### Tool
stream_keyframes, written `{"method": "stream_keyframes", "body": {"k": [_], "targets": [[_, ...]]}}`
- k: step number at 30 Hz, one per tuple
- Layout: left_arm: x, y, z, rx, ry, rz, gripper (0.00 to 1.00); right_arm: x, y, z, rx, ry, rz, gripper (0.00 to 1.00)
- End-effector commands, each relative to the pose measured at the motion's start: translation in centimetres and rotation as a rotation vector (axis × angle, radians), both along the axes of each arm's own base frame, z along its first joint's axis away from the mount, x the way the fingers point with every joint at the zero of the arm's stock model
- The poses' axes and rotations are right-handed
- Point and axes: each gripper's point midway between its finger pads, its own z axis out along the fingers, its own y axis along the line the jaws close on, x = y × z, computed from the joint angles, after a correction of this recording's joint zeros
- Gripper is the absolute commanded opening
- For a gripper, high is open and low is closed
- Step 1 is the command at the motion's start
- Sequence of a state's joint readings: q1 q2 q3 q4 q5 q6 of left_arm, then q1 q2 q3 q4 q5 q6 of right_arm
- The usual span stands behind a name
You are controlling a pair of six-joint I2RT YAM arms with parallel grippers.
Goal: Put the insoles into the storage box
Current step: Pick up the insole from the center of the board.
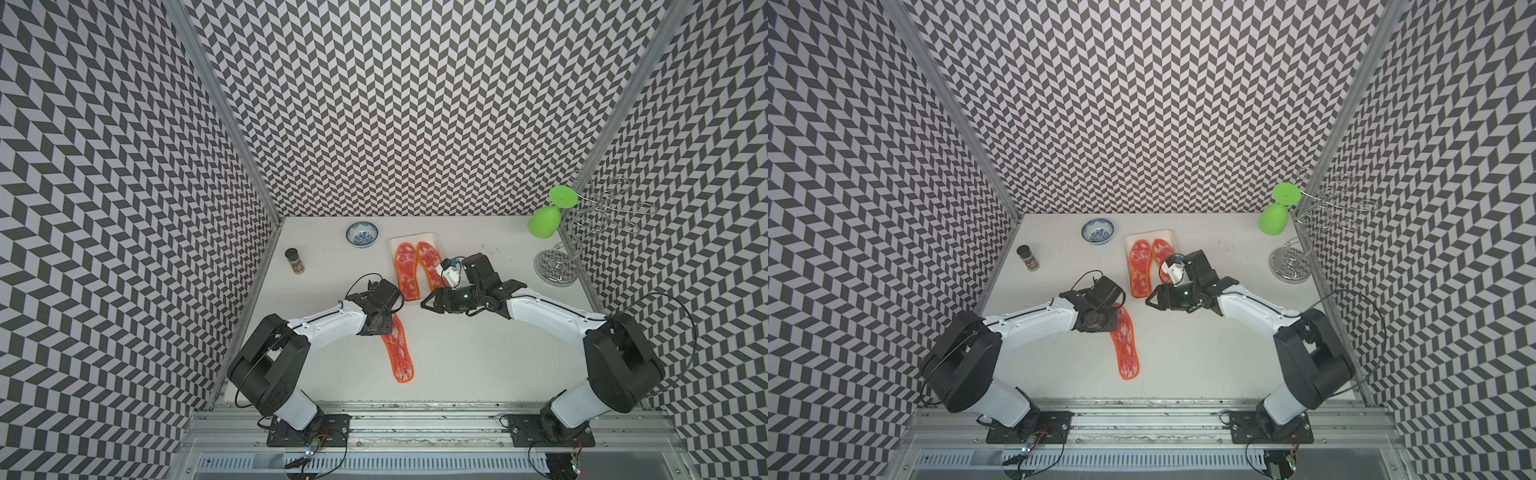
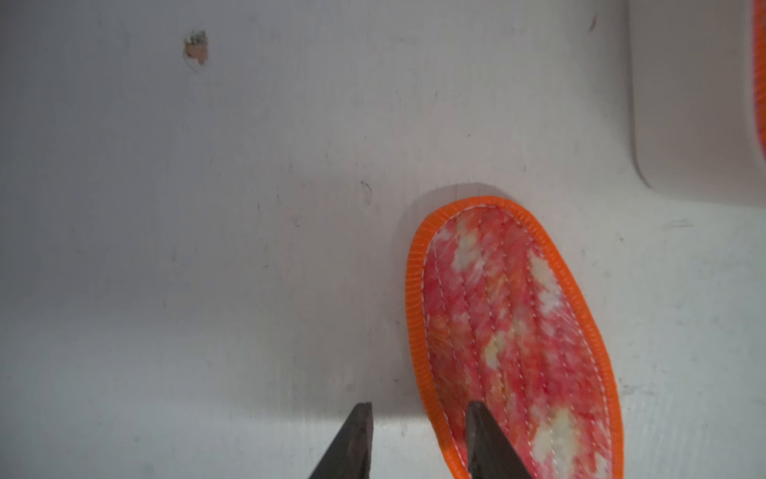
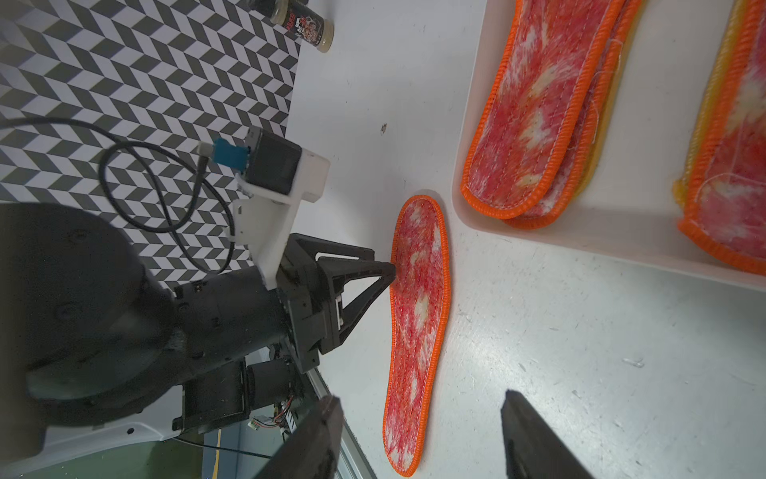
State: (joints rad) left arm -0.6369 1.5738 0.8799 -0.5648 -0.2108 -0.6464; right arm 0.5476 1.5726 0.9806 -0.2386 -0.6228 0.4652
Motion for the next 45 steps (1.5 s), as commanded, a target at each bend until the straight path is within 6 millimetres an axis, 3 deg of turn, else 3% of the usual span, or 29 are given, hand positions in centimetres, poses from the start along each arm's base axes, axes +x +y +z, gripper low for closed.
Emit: {"method": "stream_keyframes", "body": {"k": [1, 6, 12, 19, 24, 30, 31, 37, 45], "targets": [[2.1, -0.9, 1.1, -0.03, -0.047, -0.022, 0.44, 0.9, 0.8, 0.9, 0.025, -0.04, 0.005, 0.63], [2.7, -1.8, 0.8, -0.05, -0.039, -0.04, 0.47, 0.8, 0.9, 0.8, 0.027, -0.035, 0.01, 0.63], [2.6, -1.7, -1.1, -0.019, 0.011, -0.054, 0.49, 0.8, 1.0, 0.7, 0.031, -0.029, 0.016, 0.63], [0.8, -0.7, -4.3, 0.042, 0.104, -0.067, 0.48, 0.9, 1.2, 0.8, 0.038, -0.03, 0.021, 0.63], [-1.5, -0.1, -7.2, 0.047, 0.173, -0.068, 0.36, 0.9, 1.3, 0.7, 0.047, -0.023, 0.026, 0.63], [-2.8, 0.8, -8.0, 0.074, 0.199, -0.071, 0.05, 0.6, 1.3, 0.0, 0.049, -0.005, 0.026, 0.63], [-2.9, 0.9, -8.0, 0.078, 0.198, -0.07, 0.0, 0.6, 1.3, 0.0, 0.048, -0.005, 0.027, 0.63], [-2.3, 1.5, -5.2, 0.082, 0.136, -0.049, 0.0, 0.6, 1.3, 0.0, 0.049, -0.004, 0.026, 0.63], [1.4, 0.3, 3.7, -0.094, -0.064, 0.015, 0.0, 0.6, 2.1, 1.0, 0.117, 0.017, 0.033, 0.62]]}}
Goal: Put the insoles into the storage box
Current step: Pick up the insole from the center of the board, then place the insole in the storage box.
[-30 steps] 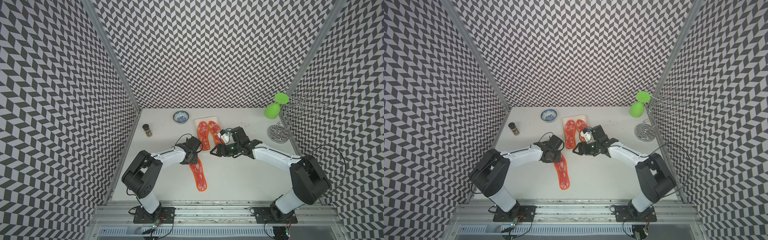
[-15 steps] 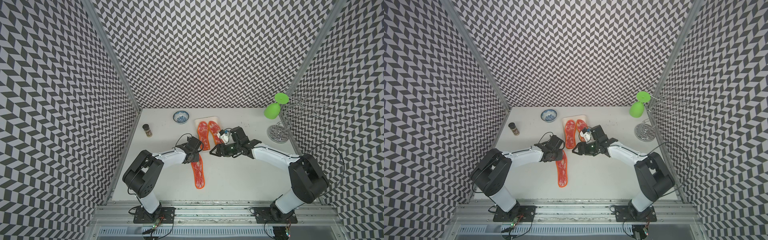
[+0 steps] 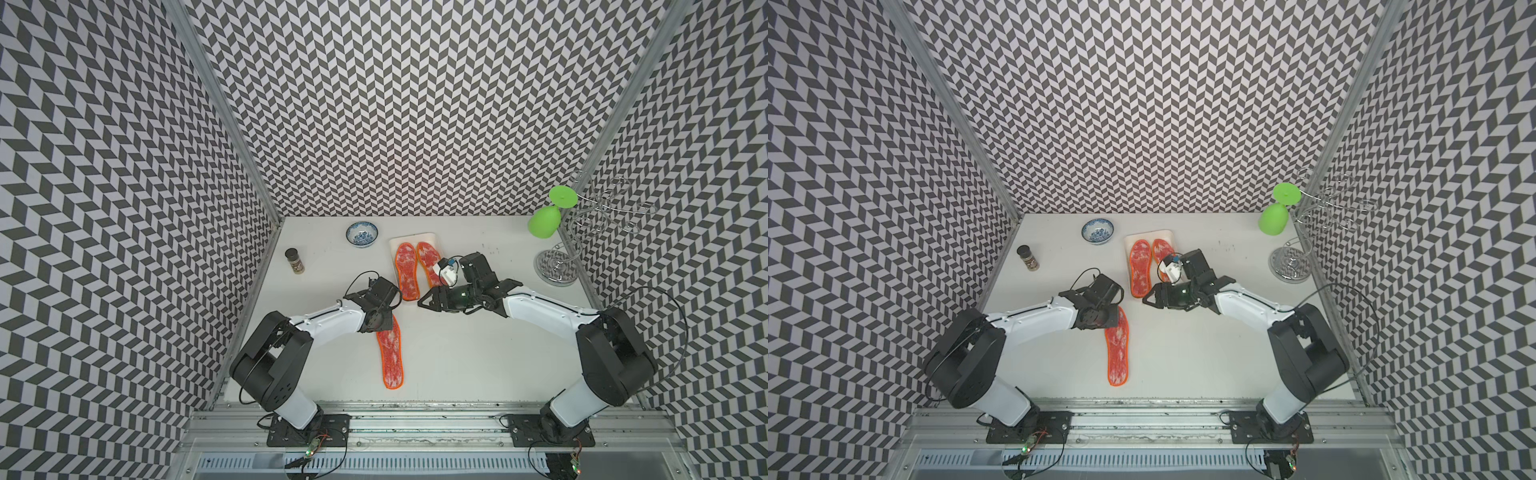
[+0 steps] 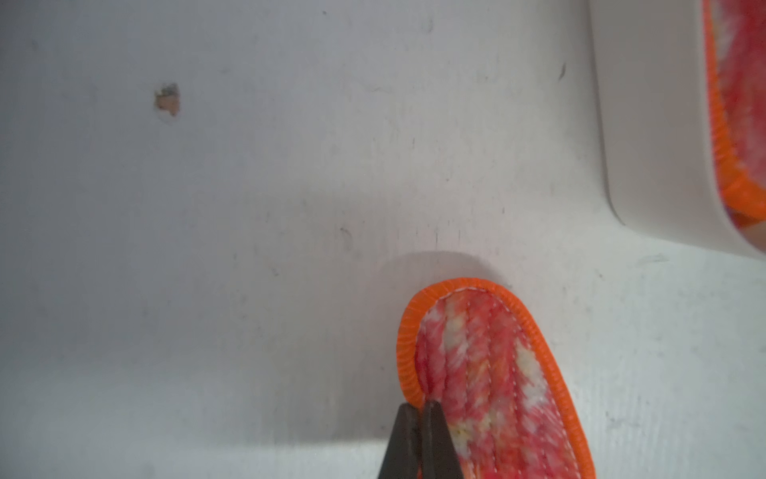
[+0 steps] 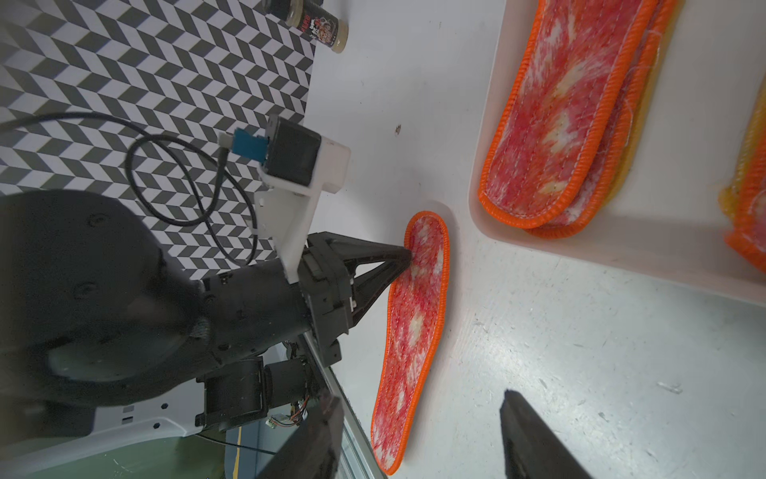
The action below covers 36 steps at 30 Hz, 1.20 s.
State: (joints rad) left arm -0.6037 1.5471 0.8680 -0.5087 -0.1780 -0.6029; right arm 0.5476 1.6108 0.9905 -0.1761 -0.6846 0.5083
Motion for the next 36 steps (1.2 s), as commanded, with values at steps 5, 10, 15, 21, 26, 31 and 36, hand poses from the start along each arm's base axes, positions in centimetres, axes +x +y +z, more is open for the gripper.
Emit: {"method": "stream_keyframes", "body": {"k": [5, 10, 15, 21, 26, 31, 36], "targets": [[1.6, 0.8, 7.3, -0.105, -0.098, 0.057, 0.0, 0.1, 1.7, 1.4, 0.113, 0.008, 0.032, 0.6], [2.7, 1.5, 11.4, -0.087, -0.178, 0.088, 0.0, 0.0, 3.3, 3.5, 0.165, -0.014, 0.068, 0.58], [4.4, 0.6, 14.9, -0.116, -0.253, 0.096, 0.0, -0.6, 5.2, 3.9, 0.193, -0.002, 0.115, 0.54], [5.3, -1.0, 16.6, -0.118, -0.288, 0.066, 0.0, -0.2, 7.0, 4.4, 0.222, 0.001, 0.144, 0.41], [5.4, -1.4, 17.0, -0.113, -0.294, 0.051, 0.0, 0.0, 7.3, 5.1, 0.244, -0.008, 0.152, 0.27], [5.3, -1.0, 16.9, -0.084, -0.298, 0.052, 0.0, 0.0, 6.2, 4.5, 0.2, 0.0, 0.12, 0.3], [5.0, -0.7, 16.7, -0.079, -0.304, 0.054, 0.0, 0.8, 3.6, 6.1, 0.211, -0.025, 0.068, 0.32]]}}
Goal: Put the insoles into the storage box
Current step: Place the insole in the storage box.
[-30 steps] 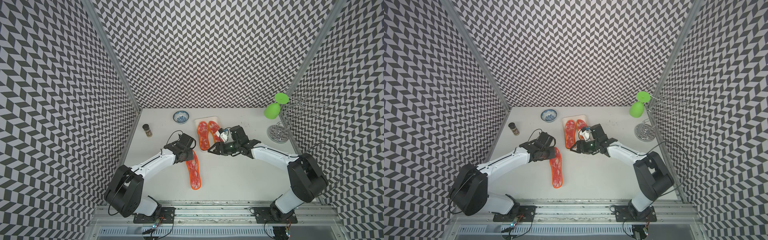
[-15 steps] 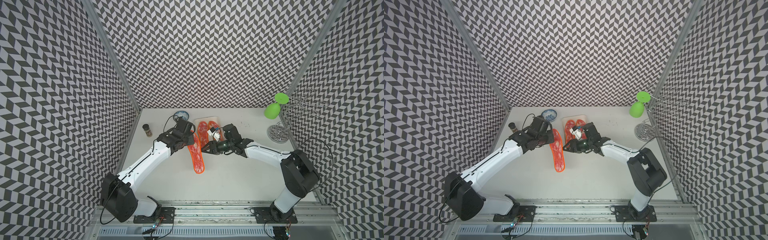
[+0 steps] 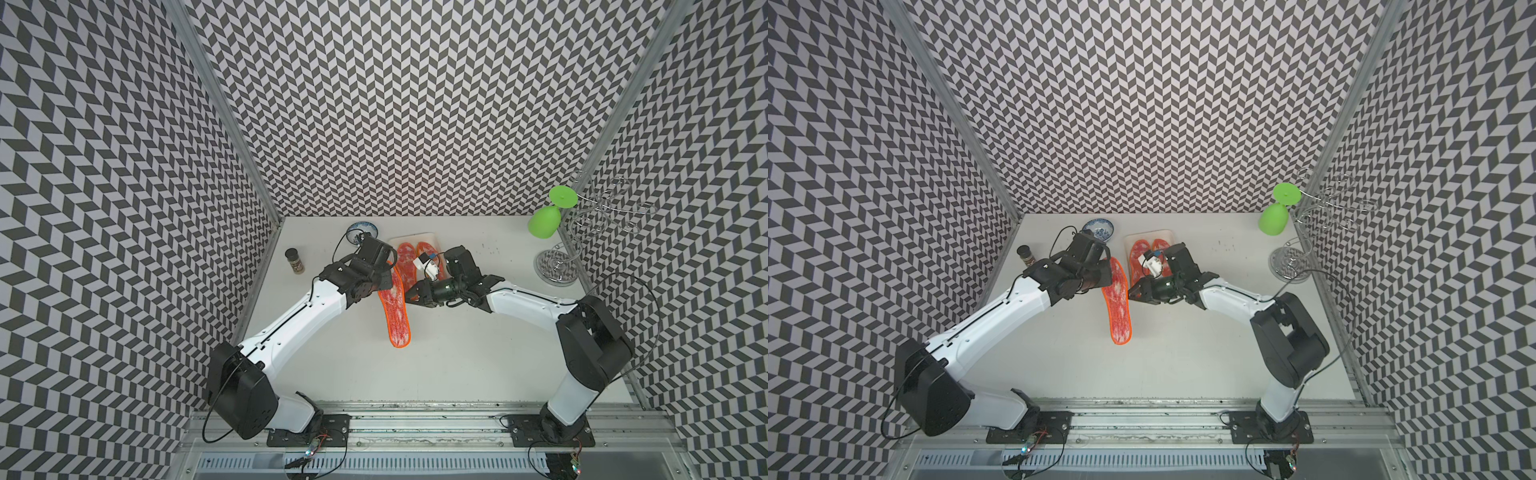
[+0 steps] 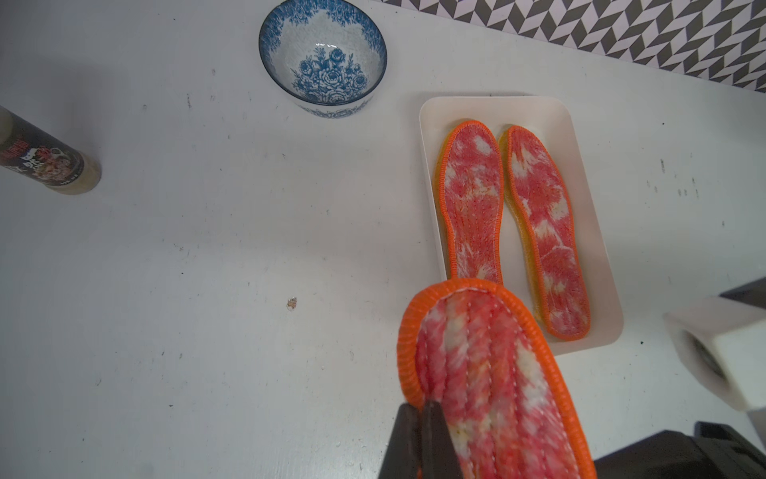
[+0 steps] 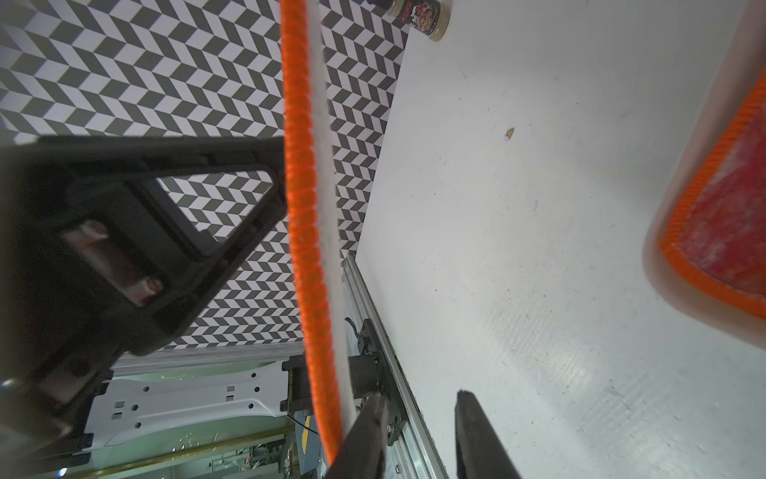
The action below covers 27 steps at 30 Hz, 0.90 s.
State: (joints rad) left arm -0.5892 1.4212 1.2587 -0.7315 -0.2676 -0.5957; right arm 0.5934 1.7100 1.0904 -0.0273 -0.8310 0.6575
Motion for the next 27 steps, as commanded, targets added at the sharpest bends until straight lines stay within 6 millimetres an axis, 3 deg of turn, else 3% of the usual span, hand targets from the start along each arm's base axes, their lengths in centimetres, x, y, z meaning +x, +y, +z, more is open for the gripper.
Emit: {"method": "stream_keyframes", "body": {"k": [1, 5, 14, 24, 25, 27], "targets": [[-0.2, 0.4, 0.3, 0.02, -0.014, 0.001, 0.0, 0.4, -1.1, 3.4, 0.045, -0.085, -0.016, 0.33], [-0.2, 0.1, -0.1, 0.019, -0.003, -0.007, 0.0, -1.1, 0.0, 5.2, 0.087, -0.097, 0.03, 0.35], [0.2, -0.9, 0.9, -0.028, -0.016, -0.035, 0.0, -1.2, 1.9, 3.8, 0.083, -0.072, 0.085, 0.34], [-0.2, -1.4, 1.2, -0.069, -0.014, -0.054, 0.0, -1.6, 2.2, 4.1, 0.104, -0.058, 0.103, 0.05], [-0.3, -1.4, 1.3, -0.078, -0.015, -0.058, 0.03, -1.6, 2.1, 4.2, 0.107, -0.056, 0.103, 0.02], [-0.5, -1.4, 1.9, -0.109, -0.023, -0.06, 0.2, -1.5, 1.8, 4.7, 0.123, -0.056, 0.098, 0.0]]}}
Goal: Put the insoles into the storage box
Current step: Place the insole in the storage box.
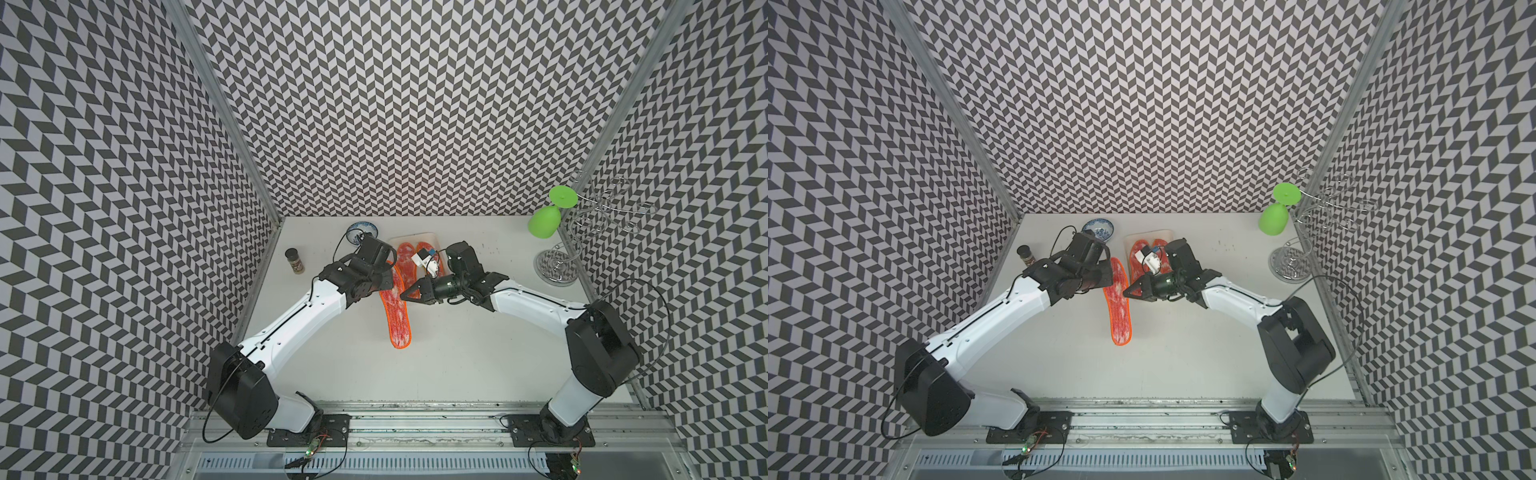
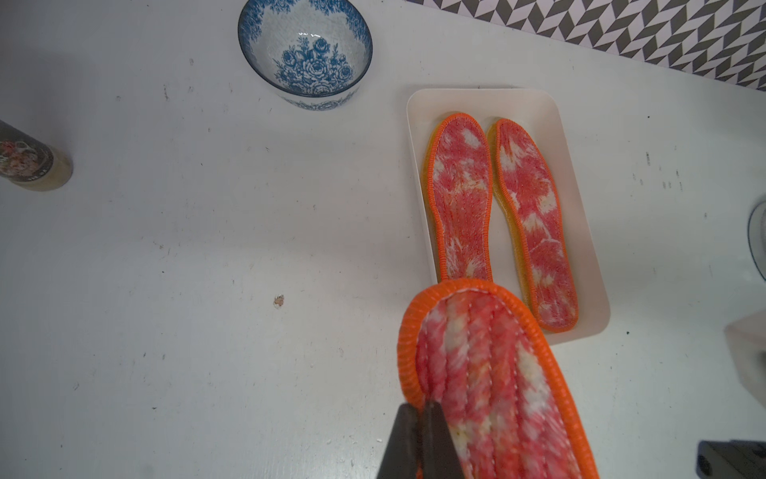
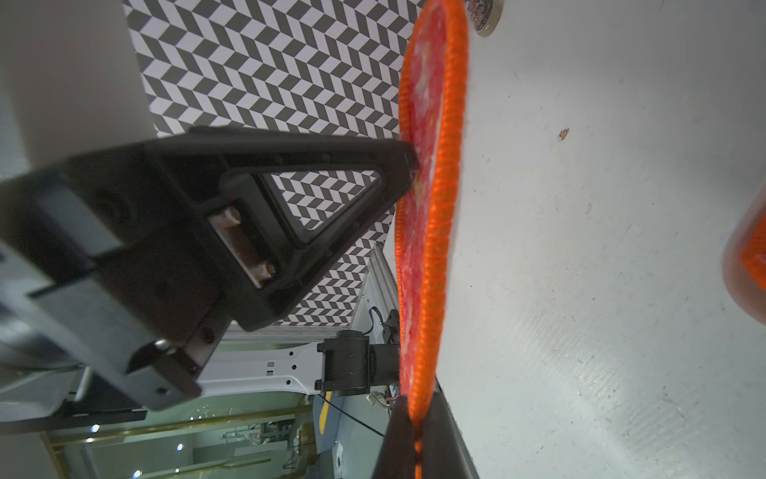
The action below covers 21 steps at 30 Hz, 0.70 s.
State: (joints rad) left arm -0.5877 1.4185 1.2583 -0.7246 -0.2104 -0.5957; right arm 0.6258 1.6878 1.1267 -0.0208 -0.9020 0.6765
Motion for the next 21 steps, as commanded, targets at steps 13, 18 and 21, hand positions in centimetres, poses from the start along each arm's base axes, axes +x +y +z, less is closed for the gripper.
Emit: {"method": "stream_keyframes", "body": {"k": [13, 18, 21], "targets": [[-5.0, -3.9, 6.3, -0.669, -0.139, -0.292, 0.44, 1.4, -2.4, 9.0, 0.301, -0.093, 0.0, 0.0], [-5.4, -4.7, 7.7, -0.782, -0.166, -0.353, 0.43, 1.1, -2.5, 10.9, 0.349, -0.113, 0.014, 0.0], [-5.3, -4.9, 7.9, -0.805, -0.161, -0.37, 0.4, 1.0, -2.6, 10.9, 0.357, -0.104, 0.015, 0.0]]}}
